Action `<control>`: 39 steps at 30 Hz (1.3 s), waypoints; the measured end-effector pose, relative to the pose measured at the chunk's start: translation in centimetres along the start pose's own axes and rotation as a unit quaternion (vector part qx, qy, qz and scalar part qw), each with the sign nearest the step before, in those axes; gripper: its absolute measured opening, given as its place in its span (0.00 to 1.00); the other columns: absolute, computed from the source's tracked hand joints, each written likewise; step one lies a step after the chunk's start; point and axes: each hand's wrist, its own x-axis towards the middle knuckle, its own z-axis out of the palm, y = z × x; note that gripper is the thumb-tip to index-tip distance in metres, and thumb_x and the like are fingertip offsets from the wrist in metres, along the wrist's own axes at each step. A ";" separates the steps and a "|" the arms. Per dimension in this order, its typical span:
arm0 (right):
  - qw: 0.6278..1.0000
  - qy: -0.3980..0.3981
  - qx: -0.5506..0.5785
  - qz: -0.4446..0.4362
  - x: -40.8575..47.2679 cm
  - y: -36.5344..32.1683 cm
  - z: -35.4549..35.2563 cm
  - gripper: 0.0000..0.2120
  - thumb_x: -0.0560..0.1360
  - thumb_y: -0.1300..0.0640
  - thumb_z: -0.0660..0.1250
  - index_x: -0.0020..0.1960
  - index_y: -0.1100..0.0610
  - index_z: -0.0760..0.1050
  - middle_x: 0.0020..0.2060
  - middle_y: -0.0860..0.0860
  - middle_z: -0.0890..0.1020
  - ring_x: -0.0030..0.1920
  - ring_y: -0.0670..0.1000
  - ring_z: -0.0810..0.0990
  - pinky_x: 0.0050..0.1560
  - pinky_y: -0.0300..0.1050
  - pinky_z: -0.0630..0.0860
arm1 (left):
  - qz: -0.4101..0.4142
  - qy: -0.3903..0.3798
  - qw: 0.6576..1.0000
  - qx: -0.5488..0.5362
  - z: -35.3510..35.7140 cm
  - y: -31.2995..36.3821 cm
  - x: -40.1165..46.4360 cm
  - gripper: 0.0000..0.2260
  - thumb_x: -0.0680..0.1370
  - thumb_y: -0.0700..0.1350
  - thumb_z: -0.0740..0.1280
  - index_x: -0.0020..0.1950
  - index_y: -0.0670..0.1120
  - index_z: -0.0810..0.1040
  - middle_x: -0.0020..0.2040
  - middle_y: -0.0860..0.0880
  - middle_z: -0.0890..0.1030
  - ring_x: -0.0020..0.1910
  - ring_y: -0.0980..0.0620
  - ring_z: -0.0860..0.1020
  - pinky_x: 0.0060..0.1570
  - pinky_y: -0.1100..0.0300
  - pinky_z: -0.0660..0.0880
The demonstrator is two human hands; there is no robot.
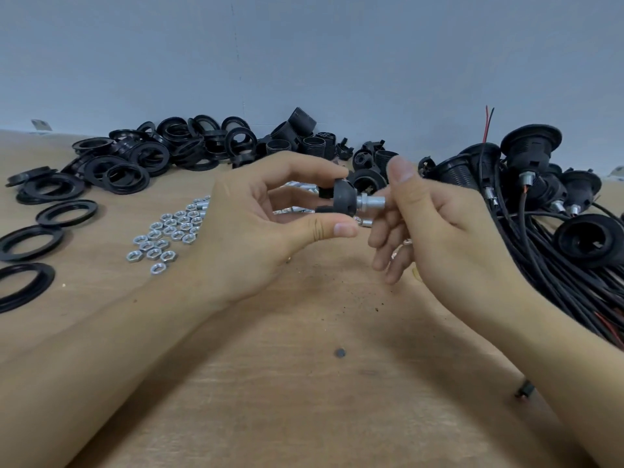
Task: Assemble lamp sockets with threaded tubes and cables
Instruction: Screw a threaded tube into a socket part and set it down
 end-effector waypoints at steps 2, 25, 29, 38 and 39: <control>1.000 -0.008 0.015 -0.012 0.1 -0.2 -0.1 0.17 0.76 0.42 0.65 0.45 0.57 0.78 0.32 0.53 0.80 0.31 0.52 0.81 0.26 0.45 0.76 | -0.005 0.015 1.000 0.008 -0.2 -0.1 0.1 0.19 0.64 0.46 0.79 0.53 0.50 0.82 0.48 0.53 0.85 0.47 0.51 0.83 0.45 0.58 0.81; 0.997 -0.048 -0.057 0.025 0.5 0.0 -0.8 0.30 0.78 0.36 0.57 0.31 0.60 0.74 0.20 0.55 0.75 0.18 0.53 0.73 0.19 0.33 0.64 | -0.011 -0.042 0.999 0.006 0.2 0.1 -0.3 0.19 0.62 0.48 0.79 0.52 0.51 0.83 0.46 0.57 0.85 0.45 0.57 0.83 0.46 0.65 0.79; 0.995 -0.087 -0.048 0.018 0.7 -0.4 -1.3 0.18 0.80 0.44 0.61 0.43 0.58 0.74 0.28 0.53 0.79 0.24 0.55 0.77 0.21 0.38 0.66 | -0.017 -0.027 0.999 0.016 -0.1 -0.3 -0.1 0.21 0.61 0.50 0.83 0.51 0.53 0.83 0.48 0.55 0.85 0.46 0.53 0.83 0.46 0.64 0.79; 0.964 -0.082 -0.210 0.144 0.9 -0.7 -2.1 0.30 0.78 0.35 0.54 0.35 0.59 0.75 0.23 0.55 0.78 0.23 0.54 0.78 0.26 0.42 0.73 | -0.008 -0.012 0.999 0.050 -0.3 -0.8 -0.2 0.17 0.63 0.53 0.80 0.51 0.55 0.84 0.50 0.54 0.85 0.49 0.53 0.84 0.49 0.60 0.81; 0.947 -0.038 -0.292 0.130 1.3 -0.4 -3.1 0.26 0.79 0.39 0.56 0.36 0.58 0.75 0.27 0.55 0.80 0.27 0.55 0.80 0.31 0.45 0.77 | -0.010 -0.006 0.998 0.056 -0.4 -0.8 -0.1 0.18 0.63 0.54 0.80 0.51 0.55 0.84 0.50 0.54 0.85 0.49 0.52 0.84 0.49 0.60 0.81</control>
